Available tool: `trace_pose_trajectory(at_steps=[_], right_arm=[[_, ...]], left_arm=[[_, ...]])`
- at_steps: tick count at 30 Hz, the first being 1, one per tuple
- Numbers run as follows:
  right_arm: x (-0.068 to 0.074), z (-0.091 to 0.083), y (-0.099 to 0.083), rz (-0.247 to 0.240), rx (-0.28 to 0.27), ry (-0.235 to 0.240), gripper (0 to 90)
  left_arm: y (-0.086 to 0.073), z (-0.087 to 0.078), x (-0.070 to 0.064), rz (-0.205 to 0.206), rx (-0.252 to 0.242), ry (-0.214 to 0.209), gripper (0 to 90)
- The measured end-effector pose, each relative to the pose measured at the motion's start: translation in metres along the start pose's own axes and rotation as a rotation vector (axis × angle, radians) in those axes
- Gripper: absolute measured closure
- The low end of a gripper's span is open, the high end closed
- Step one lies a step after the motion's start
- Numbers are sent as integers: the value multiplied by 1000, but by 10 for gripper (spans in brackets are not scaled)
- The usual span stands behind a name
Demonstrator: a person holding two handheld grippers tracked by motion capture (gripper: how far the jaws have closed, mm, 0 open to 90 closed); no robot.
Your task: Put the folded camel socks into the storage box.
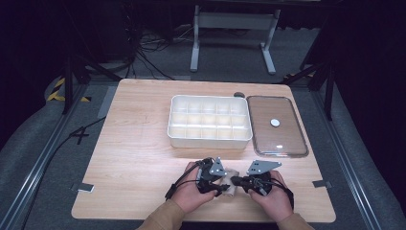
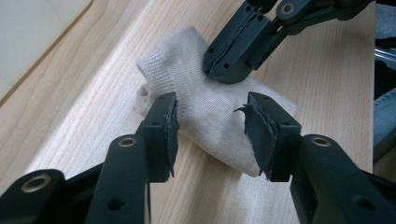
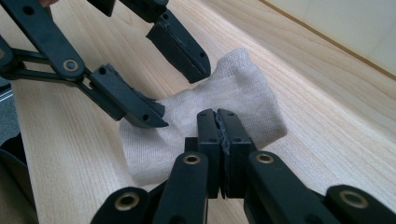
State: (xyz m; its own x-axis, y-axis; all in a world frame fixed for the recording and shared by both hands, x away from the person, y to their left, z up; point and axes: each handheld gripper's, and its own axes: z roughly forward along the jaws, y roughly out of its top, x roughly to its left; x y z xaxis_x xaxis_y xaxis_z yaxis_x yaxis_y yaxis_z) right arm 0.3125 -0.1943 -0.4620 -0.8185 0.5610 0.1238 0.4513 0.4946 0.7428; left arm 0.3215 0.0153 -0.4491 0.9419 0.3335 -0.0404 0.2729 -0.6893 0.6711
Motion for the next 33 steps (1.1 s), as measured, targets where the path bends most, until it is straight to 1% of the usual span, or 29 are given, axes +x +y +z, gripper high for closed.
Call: trace_pose_trajectory(at_steps=[2,3,4,5,6,7,8,10,11,12,14,16,17,20,22,25,26,27,28,29,30,31,32,33], right_arm=[[0,0,1,-2,5,-2,889],[0,0,1,-8,5,-8,889],[1,0,1,-9,7,-9,889],[2,0,1,-9,8,-11,889],[2,0,1,-9,10,-11,889],[2,0,1,-8,10,-10,889],[2,0,1,-7,8,-10,889],[2,0,1,-10,8,-11,889],[2,0,1,-10,10,-11,889],[2,0,1,-11,9,-11,889],[2,0,1,-13,9,-11,889],[2,0,1,-16,11,-14,888],[2,0,1,-17,11,-16,888],[3,0,2,-16,7,-15,879],[3,-1,2,-18,3,-13,875],[3,-2,4,-18,0,-11,869],[3,-2,4,-17,0,-9,868],[3,-2,3,-17,-2,-7,868],[2,-2,3,-15,-2,-7,868],[2,-2,3,-12,-1,-6,867],[2,-2,4,-13,-3,-5,866],[2,-2,4,-13,-3,-5,866],[2,-2,4,-9,-1,-3,864],[2,-1,4,-5,-1,0,862]], left_arm=[[2,0,-5,24,-15,-6,535],[3,-1,-8,27,-14,-2,525],[3,-1,-9,23,-23,-8,527],[3,-1,-10,22,-19,-11,524],[3,-1,-10,19,-3,0,520],[1,1,-10,11,1,3,504],[-1,3,-10,-5,0,4,473],[-4,7,-10,-23,29,28,401],[-4,8,-9,-30,36,31,363],[-5,10,-9,-40,42,39,352],[-6,13,-9,-46,72,55,309],[-7,15,-9,-54,80,62,294],[-8,16,-8,-62,81,59,289],[-9,17,-7,-82,78,46,292],[-9,14,-7,-78,76,38,305],[-7,8,-6,-76,57,19,343],[-7,5,-5,-70,31,10,358],[-7,3,-4,-77,18,6,379],[-7,2,-4,-82,5,5,383],[-7,0,-2,-77,12,10,385],[-7,-1,-2,-79,4,20,390],[-7,-1,-2,-79,4,20,397],[-7,-2,-1,-91,-7,30,397],[-7,-2,-1,-86,-5,45,401]])
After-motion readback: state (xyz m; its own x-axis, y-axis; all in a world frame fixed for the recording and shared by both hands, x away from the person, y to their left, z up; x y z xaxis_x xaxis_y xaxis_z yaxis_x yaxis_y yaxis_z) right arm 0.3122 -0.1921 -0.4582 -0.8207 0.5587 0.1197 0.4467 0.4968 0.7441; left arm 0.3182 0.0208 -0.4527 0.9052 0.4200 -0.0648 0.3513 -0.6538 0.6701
